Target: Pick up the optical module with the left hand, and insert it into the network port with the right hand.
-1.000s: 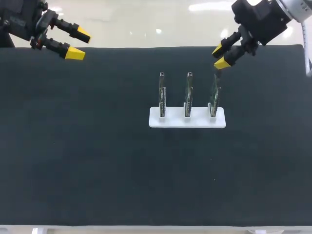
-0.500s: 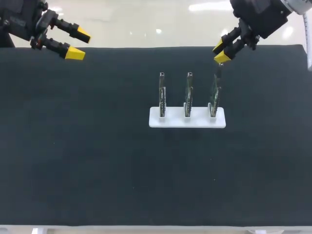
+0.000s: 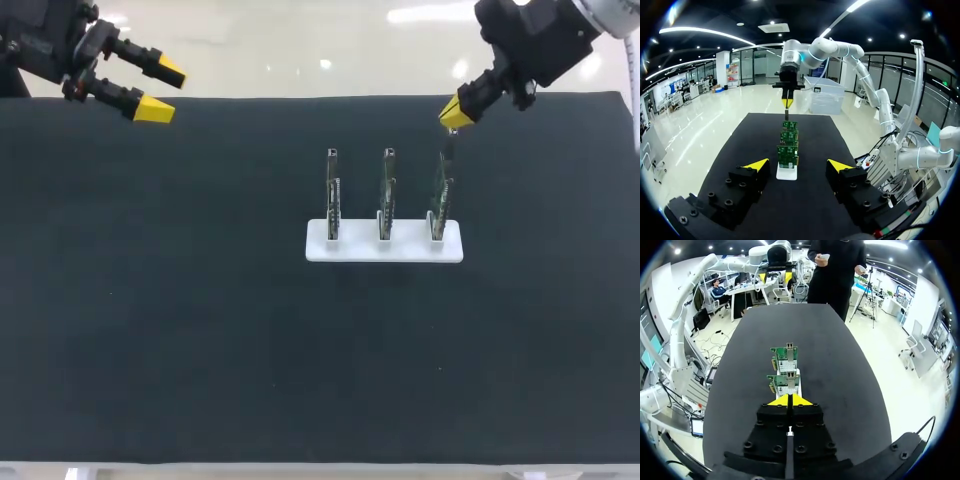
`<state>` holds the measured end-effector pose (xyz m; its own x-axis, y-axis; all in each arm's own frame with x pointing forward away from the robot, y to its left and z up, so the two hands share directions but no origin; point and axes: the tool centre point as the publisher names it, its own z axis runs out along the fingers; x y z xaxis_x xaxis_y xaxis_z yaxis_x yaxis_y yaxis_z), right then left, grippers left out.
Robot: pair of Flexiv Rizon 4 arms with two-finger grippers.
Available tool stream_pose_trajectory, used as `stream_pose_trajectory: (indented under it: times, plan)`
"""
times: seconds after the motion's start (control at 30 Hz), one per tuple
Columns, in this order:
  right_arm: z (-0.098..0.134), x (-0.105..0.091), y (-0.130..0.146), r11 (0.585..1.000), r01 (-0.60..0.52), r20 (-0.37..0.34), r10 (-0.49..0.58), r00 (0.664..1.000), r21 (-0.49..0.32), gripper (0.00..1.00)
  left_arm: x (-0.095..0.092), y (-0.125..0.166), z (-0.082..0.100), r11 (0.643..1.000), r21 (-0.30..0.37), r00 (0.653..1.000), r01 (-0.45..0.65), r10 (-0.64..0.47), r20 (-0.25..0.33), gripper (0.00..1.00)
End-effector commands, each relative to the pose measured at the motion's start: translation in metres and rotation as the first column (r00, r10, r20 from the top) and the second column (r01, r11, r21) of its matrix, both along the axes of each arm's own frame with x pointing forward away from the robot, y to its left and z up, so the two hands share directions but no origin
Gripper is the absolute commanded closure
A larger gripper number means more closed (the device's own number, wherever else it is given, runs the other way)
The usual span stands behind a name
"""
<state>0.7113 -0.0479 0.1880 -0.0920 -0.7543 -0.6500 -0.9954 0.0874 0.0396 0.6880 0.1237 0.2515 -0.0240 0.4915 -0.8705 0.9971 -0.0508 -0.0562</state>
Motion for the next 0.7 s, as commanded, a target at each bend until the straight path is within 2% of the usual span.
stream_pose_trajectory:
  times: [0.03,0.7]
  plan:
    - [-0.005,-0.003,-0.001,1.000,0.005,0.006,-0.005,1.000,0.010,1.00,0.001,-0.001,0.000,1.000,0.004,1.000,0.000,0.000,-0.001,0.00]
    - [-0.039,-0.001,0.000,0.998,-0.003,0.007,0.003,1.000,0.065,1.00,0.001,-0.001,0.000,1.000,0.004,1.000,0.000,0.000,-0.001,0.00]
